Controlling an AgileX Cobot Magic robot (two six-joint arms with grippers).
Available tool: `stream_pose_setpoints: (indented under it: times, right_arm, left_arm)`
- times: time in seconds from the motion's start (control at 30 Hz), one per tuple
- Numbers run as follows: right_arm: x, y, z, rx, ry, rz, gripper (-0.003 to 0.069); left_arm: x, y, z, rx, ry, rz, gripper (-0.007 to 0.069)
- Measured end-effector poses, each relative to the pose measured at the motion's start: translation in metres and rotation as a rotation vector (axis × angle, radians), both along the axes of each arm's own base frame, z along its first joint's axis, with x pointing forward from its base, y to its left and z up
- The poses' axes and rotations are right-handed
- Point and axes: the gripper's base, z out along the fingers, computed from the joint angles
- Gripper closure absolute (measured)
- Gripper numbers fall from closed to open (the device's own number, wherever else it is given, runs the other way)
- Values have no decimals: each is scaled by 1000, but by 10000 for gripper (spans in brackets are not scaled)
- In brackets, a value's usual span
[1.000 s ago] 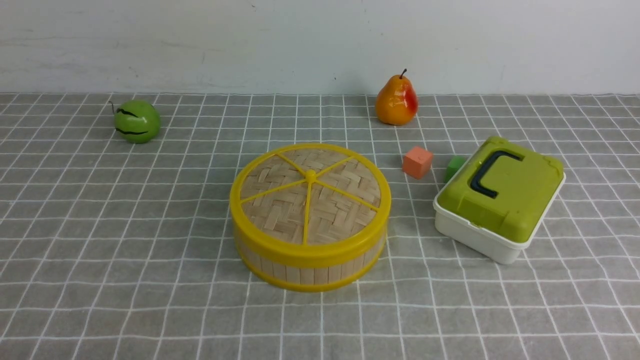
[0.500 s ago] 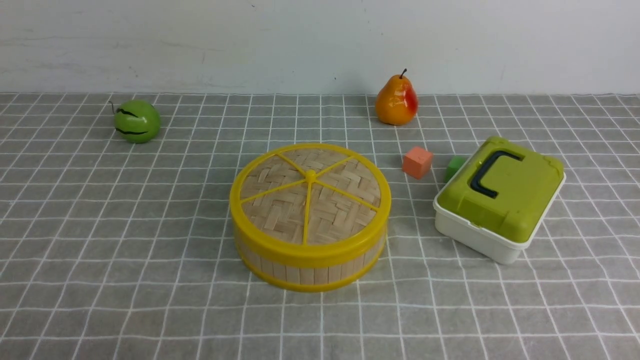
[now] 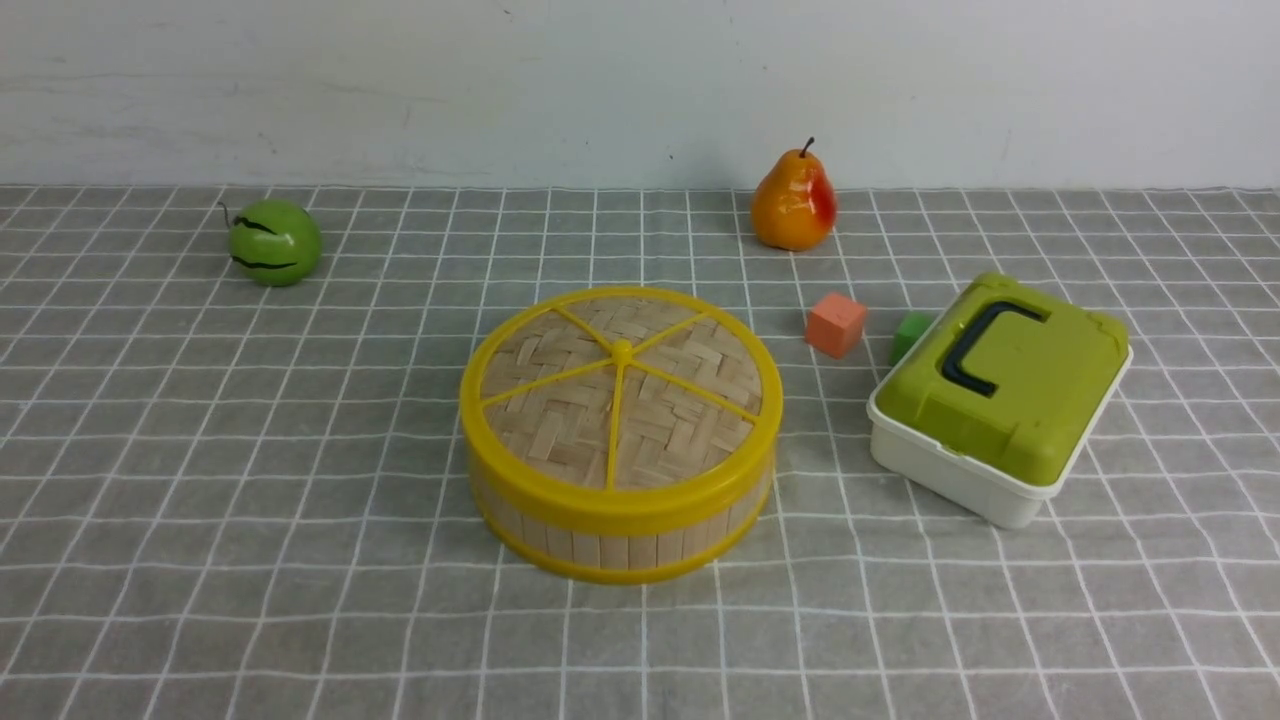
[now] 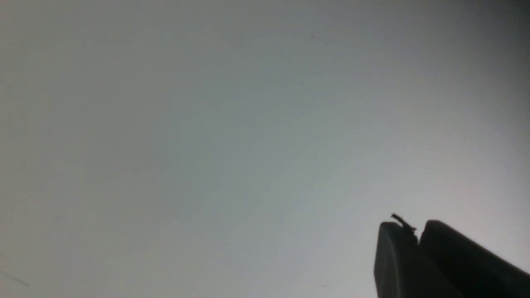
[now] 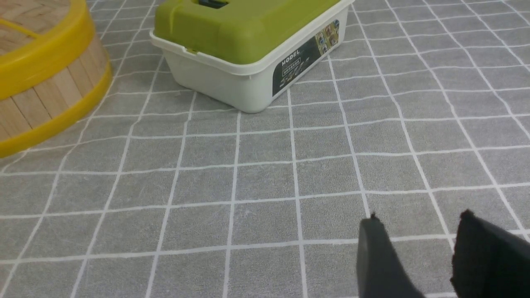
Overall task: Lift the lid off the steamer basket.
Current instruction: Use the left arm to lift the lid of the steamer
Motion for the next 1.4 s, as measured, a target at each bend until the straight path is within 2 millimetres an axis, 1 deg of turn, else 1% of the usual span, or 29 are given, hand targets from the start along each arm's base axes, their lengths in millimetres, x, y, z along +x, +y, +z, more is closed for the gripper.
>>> stream_pose_setpoints:
  times: [0.03,0.07,0.1,0.17,0.2,0.33,0.43,0.47,0.5,0.53,0.57,0.6,0.63,0.67,0.7,0.73,0.77,0.8,0.83,0.9,1.0,1.07,1.1,1.13,1.2,1.23,1.27,1.33,1.4]
  right_arm:
    - [0,0,0,0,0,0,418]
    - [0,0,0,0,0,0,418]
    - [0,0,0,0,0,0,418]
    - [0,0,0,0,0,0,418]
    - [0,0,0,0,0,0,418]
    - [0,0,0,0,0,0,418]
    - [0,0,0,0,0,0,418]
    - [0,0,0,0,0,0,418]
    - [0,0,0,0,0,0,418]
    - [0,0,0,0,0,0,418]
    - [0,0,0,0,0,0,418]
    - [0,0,0,0,0,0,418]
    - [0,0,0,0,0,0,418]
    - [0,0,0,0,0,0,418]
    - [0,0,0,0,0,0,418]
    - [0,0,0,0,0,0,418]
    - [0,0,0,0,0,0,418]
    - [0,0,0,0,0,0,418]
    - [0,0,0,0,0,0,418]
    - [0,0,0,0,0,0,418]
    - [0,0,0,0,0,0,418]
    - [0,0,0,0,0,0,418]
    - [0,0,0,0,0,0,418]
    - [0,0,0,0,0,0,418]
    - [0,0,0,0,0,0,418]
    - [0,0,0,0,0,0,418]
    - [0,0,0,0,0,0,418]
    - [0,0,0,0,0,0,418]
    - [0,0,0,0,0,0,418]
  left_arm:
    - [1,-1,15,56,32,24,634]
    - [2,-2,20,77,46,33,637]
    - [10,-5,43,163,104,68,637]
    - [19,-7,55,211,147,82,637]
    - [32,-9,68,253,193,90,637]
    - [76,-18,92,327,364,50,637]
    - [116,-30,108,408,609,-52,637]
    - [124,-32,112,420,646,-69,637]
    - [147,-40,114,464,818,-156,637]
    - [158,-44,115,477,894,-200,637]
    - [176,-50,114,493,1005,-272,637]
    - [180,-51,116,489,1005,-276,637]
    - [191,-56,113,499,1092,-338,637]
    - [223,-66,107,503,1228,-451,637]
    - [240,-73,102,500,1301,-525,637]
    - [250,-78,98,497,1350,-583,637]
    - [258,-80,96,496,1364,-599,637]
    - [287,-93,86,491,1435,-696,637]
    - [302,-102,81,488,1459,-731,637]
    - [341,-128,64,506,1509,-744,637]
    - [379,-171,40,633,1541,-654,637]
    - [395,-201,28,721,1531,-558,637]
    - [394,-203,28,733,1530,-551,637]
    - [401,-227,21,777,1506,-494,637]
    - [402,-244,14,811,1492,-481,637]
    - [402,-246,13,814,1491,-482,637]
    - [401,-254,7,832,1494,-484,637]
    - [401,-255,5,831,1501,-469,636]
    - [402,-252,3,805,1529,-425,623]
